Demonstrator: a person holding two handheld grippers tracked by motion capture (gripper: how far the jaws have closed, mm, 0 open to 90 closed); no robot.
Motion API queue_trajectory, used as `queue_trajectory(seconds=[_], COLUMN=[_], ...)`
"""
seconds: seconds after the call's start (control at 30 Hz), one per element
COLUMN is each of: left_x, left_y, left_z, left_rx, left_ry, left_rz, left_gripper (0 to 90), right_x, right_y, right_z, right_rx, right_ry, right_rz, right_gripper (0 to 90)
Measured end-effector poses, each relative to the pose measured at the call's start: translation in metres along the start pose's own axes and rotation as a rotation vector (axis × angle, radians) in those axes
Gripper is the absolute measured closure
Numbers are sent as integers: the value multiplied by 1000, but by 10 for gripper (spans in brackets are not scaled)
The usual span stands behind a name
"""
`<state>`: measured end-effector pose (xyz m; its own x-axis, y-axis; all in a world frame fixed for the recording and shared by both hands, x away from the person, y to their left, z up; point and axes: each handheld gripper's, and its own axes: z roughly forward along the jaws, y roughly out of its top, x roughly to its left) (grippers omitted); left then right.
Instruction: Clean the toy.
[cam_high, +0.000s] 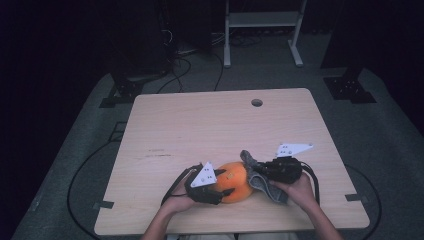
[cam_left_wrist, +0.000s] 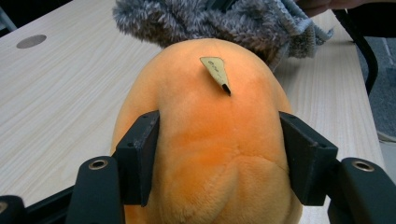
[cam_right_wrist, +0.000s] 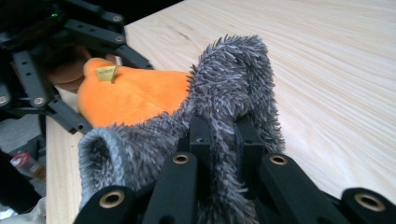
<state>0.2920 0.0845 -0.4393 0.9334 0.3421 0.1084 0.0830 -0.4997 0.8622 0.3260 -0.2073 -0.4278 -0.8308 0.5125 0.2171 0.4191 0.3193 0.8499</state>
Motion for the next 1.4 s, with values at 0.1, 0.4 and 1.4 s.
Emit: queue_trajectory(seconds=[0.1,0.4,1.4], left_x=[0,-1,4], left_y=[0,1,4], left_z=[1,2,-4], left_rx=[-1,-2,-38], left_ry=[0,1,-35], left_rz=[3,-3,-58], left_gripper=[358,358,222], right_x=[13,11,20], right_y=[6,4,6], right_z=[-7,-5,-2], right_rx=[-56,-33,-45], right_ry=[54,27,78], right_rz=[-46,-38,-74], right_gripper=[806,806,806])
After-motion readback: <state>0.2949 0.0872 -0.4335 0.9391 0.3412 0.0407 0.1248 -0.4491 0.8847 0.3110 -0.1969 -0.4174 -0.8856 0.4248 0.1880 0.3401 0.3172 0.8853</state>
